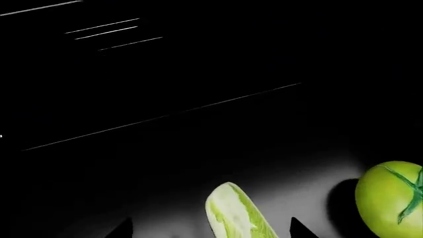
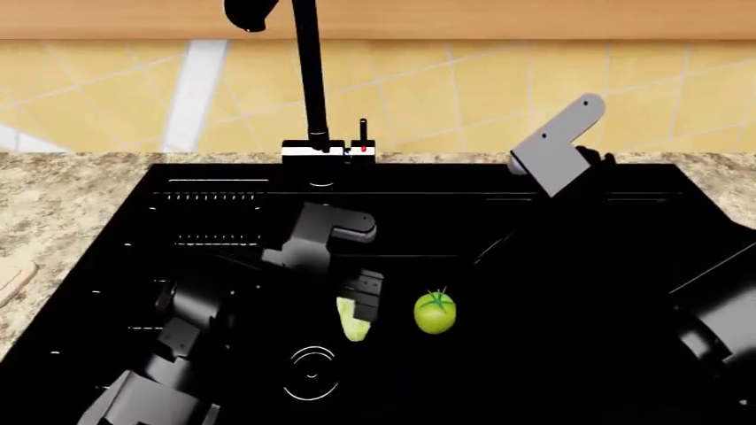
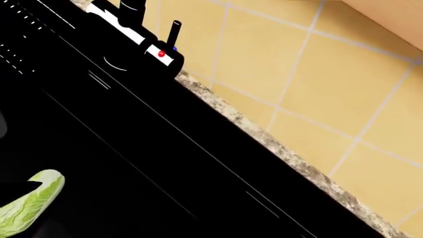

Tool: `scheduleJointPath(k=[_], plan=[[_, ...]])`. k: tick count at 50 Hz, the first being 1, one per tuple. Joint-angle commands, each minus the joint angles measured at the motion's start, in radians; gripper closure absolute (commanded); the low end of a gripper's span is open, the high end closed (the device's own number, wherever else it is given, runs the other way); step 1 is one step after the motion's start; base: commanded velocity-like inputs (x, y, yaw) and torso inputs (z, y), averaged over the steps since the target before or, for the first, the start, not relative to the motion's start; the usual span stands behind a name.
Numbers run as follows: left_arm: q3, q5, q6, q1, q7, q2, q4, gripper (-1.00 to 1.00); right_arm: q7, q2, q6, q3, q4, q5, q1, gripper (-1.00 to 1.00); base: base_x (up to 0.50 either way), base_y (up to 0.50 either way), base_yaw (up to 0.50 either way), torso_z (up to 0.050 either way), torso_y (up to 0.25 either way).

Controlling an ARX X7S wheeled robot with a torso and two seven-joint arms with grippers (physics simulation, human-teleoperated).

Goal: Pick the vegetables from the sink and place them on the cutting board.

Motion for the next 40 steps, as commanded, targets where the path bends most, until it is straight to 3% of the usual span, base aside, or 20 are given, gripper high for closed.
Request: scheduleJointPath(k=[1,22,30,35,36,40], plan=[[0.027,-0.004,0.018,0.012,0.018,0.007,-0.033,-1.00,-0.003,-0.003,-0.028,-0.003,0.022,-0.003,-0.013,-1.00,0.00,0.00,0.00,0.000,0.000],[0.116,0.069,0.323,-0.054,0.211,0.128,-0.575,-1.00,0.003,-0.024,-0.109,-0.013,0.101,-0.016,-0.088,-1.00,0.00,0.00,0.00,0.000,0.000],[0.301,-0.121,0.421,-0.089,0.213,0.131,-0.707,-1.00,0.005,-0.027,-0.112,-0.016,0.108,-0.015,-0.092,-1.00,0.00,0.00,0.00,0.000,0.000],[0.486,-0.299,0.502,-0.120,0.217,0.132,-0.796,-1.00,0.000,-0.035,-0.129,-0.025,0.133,-0.023,-0.091,-1.00,0.00,0.00,0.00,0.000,0.000],[0.533,-0.334,0.526,-0.125,0.205,0.132,-0.809,1.00,-0.001,-0.037,-0.132,-0.027,0.138,-0.024,-0.091,-1.00,0.00,0.00,0.00,0.000,0.000],[0.659,-0.443,0.584,-0.146,0.200,0.132,-0.829,1.00,-0.001,-0.040,-0.136,-0.029,0.145,-0.025,-0.091,-1.00,0.00,0.00,0.00,0.000,0.000]])
